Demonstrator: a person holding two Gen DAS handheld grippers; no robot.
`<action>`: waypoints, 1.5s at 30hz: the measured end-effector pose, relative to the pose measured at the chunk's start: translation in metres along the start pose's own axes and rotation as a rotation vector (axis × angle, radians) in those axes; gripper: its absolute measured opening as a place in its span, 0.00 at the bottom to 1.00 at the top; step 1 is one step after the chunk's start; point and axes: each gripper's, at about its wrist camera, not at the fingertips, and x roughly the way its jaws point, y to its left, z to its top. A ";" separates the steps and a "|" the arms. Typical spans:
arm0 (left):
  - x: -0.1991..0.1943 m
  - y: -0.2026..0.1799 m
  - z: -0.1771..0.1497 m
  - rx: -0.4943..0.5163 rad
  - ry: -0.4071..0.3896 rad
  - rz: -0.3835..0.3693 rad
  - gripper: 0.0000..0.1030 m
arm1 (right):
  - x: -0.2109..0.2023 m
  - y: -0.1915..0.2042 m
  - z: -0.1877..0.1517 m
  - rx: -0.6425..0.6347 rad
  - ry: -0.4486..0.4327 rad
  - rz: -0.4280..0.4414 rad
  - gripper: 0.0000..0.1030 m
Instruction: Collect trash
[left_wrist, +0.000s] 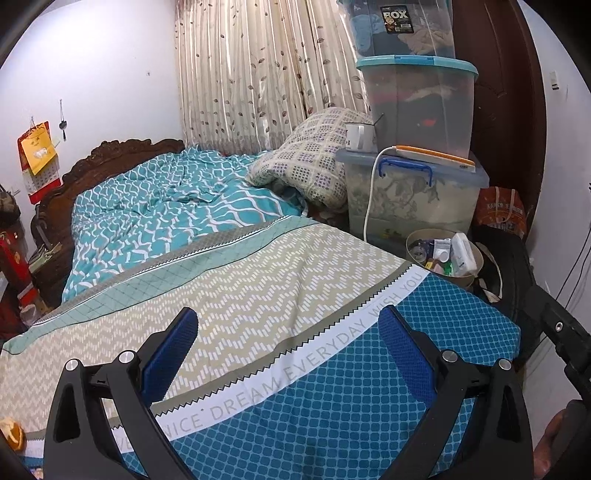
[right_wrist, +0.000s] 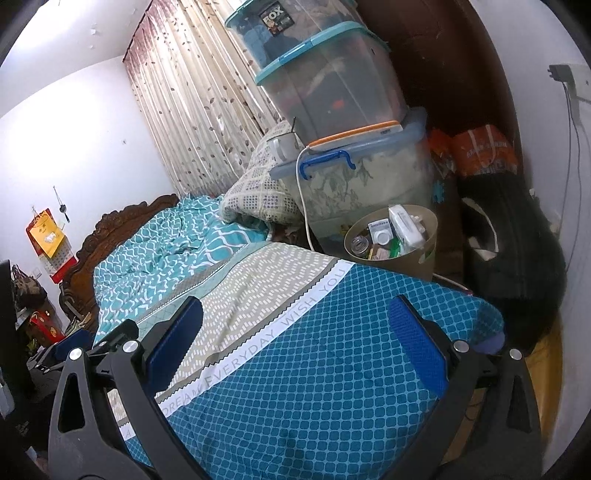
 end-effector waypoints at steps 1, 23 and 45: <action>0.000 0.000 0.000 -0.001 0.000 0.000 0.92 | 0.000 0.001 0.000 0.002 0.001 0.001 0.97; 0.008 0.007 -0.007 -0.004 0.005 0.028 0.92 | 0.005 -0.001 -0.004 0.010 0.020 0.003 0.97; 0.014 0.016 -0.014 -0.026 -0.010 0.012 0.92 | 0.008 0.000 -0.009 0.008 0.032 0.003 0.97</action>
